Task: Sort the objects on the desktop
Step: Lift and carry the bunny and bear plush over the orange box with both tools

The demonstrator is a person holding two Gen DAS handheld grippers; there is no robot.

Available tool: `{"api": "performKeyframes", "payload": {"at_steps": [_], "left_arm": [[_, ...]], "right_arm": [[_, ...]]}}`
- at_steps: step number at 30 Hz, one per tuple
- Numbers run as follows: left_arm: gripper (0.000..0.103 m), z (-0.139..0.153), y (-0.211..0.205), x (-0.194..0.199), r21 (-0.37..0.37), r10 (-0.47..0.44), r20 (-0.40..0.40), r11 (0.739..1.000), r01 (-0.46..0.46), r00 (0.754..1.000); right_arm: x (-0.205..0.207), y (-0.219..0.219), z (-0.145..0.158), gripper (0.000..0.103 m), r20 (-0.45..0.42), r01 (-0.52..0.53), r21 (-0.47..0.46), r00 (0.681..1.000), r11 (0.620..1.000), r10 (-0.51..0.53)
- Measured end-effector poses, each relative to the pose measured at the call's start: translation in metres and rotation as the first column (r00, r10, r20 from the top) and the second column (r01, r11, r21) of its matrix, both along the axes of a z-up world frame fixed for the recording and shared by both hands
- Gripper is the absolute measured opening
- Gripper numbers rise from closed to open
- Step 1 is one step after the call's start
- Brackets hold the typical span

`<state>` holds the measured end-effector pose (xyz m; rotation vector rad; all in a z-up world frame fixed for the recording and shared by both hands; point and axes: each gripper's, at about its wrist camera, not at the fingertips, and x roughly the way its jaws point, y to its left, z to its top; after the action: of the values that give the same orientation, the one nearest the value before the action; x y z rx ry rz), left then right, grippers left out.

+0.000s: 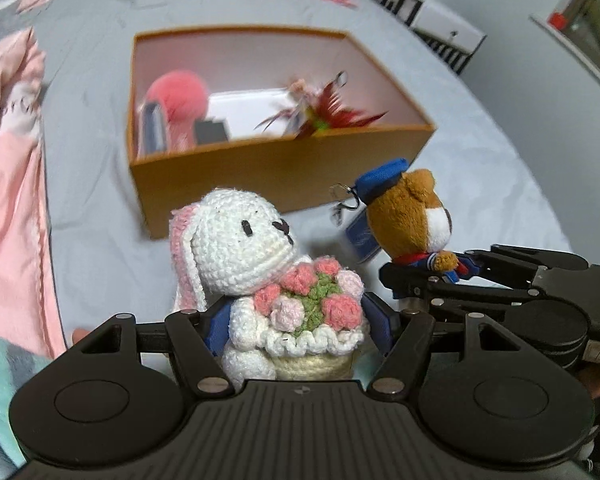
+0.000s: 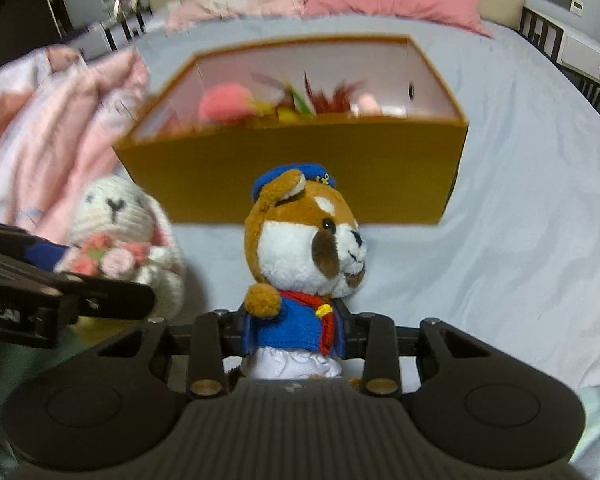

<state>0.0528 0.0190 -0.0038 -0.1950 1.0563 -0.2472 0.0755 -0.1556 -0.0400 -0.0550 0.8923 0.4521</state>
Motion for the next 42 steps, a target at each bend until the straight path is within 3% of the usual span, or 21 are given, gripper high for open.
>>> {"api": "performKeyframes", "payload": {"at_steps": [12,19,24,31,35,42], "left_arm": [[0.078,0.068,0.012,0.028,-0.08,-0.017,0.171,0.996,0.032,0.985],[0.078,0.089,0.04,0.063,-0.099,0.016,0.228,0.995,0.007,0.973],[0.077,0.099,0.068,0.094,-0.103,0.062,0.26,0.994,-0.036,0.964],[0.077,0.068,0.075,0.147,-0.121,0.037,0.211,0.993,-0.012,0.977],[0.077,0.037,0.068,0.175,-0.121,0.011,0.149,0.993,0.007,0.989],[0.078,-0.001,0.045,0.206,0.011,-0.066,0.075,0.998,0.065,0.995]], "right_arm": [[0.019,0.003,0.091,0.037,0.169,-0.078,0.157,0.984,0.985,0.051],[0.048,0.023,0.118,0.037,0.256,-0.128,0.164,0.963,0.978,0.083],[0.083,0.036,0.129,0.037,0.27,-0.138,0.208,0.96,0.968,0.079],[0.139,0.057,0.105,0.037,0.207,-0.115,0.206,0.976,0.972,0.072],[0.178,0.053,0.077,0.037,0.111,-0.05,0.214,0.993,0.976,0.026],[0.231,0.05,0.037,0.038,-0.047,0.018,0.21,0.999,0.978,-0.008]]}}
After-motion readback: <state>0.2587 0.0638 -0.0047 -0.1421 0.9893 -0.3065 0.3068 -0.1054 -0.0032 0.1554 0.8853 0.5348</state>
